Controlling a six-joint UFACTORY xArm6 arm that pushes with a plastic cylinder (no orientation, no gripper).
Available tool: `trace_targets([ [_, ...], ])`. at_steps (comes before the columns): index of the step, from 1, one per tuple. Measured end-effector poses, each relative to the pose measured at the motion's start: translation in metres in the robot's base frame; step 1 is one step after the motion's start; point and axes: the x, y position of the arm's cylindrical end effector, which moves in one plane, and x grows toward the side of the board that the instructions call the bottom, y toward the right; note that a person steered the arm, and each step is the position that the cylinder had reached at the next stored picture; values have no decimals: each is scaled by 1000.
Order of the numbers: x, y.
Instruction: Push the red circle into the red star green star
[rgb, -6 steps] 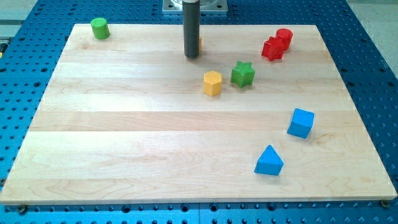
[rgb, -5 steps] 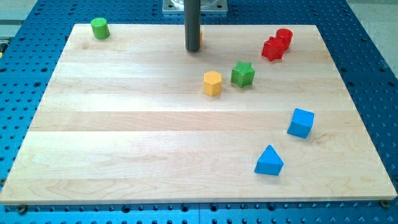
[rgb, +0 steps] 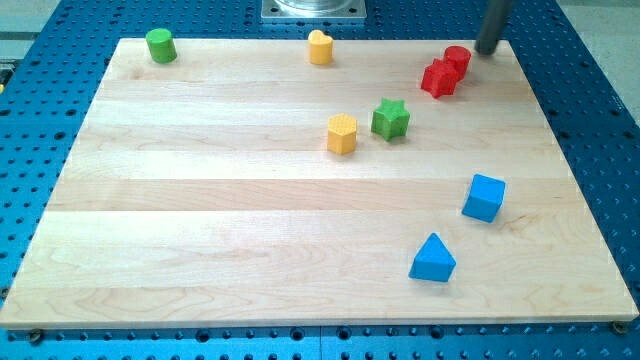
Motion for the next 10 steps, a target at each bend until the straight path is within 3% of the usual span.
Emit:
trace_targets([
  [1,60,-88],
  [2,98,-139],
  [4,12,-70],
  [5,-7,-117],
  [6,31,-170],
  [7,91,-158],
  [8,104,-151],
  [9,79,-121],
  [10,130,-12],
])
